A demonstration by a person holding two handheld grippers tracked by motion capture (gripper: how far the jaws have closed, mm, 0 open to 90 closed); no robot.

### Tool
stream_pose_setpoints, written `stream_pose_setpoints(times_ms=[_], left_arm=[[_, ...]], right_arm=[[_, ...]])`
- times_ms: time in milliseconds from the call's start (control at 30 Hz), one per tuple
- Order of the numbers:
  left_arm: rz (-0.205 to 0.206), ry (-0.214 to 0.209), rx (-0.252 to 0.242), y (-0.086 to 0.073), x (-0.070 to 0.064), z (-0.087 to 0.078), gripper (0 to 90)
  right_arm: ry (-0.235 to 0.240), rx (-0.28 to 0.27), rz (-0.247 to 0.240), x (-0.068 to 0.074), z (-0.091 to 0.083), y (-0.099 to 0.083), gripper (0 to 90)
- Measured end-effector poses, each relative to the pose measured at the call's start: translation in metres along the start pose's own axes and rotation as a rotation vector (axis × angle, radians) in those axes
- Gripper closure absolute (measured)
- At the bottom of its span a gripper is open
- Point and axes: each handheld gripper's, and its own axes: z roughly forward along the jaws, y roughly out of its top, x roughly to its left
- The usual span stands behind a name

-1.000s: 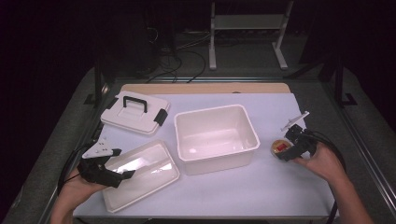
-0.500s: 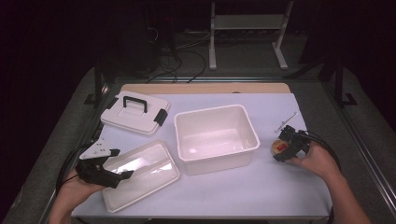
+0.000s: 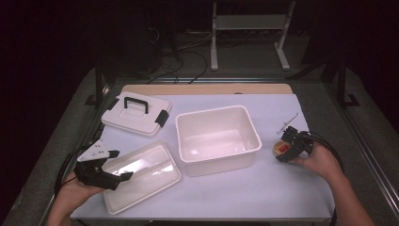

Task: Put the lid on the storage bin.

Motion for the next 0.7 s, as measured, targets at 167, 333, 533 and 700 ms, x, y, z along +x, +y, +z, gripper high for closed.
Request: stream_pose_setpoints(times_ms=[167,333,533,700], left_arm=[[-0.004,-0.005,0.001,-0.002,0.001,0.000,9.9],[-0.010,-0.009,0.006,-0.004,0.002,0.000,9.9],[-0.007,-0.008,0.004,-0.004,0.001,0.000,9.9],[-0.008,-0.009,0.004,-0.004,0.001,0.000,9.9]], right_arm=[[0.016,-0.024,-0.031,0.001,-0.012,0.000,20.1],[0.014,-0.035,-0.057,-0.001,-0.029,0.000,20.1],[0.008,-0.044,-0.085,-0.001,-0.049,-0.002,20.2],[0.017,-0.067,-0.127,-0.003,-0.067,-0.001,20.2]])
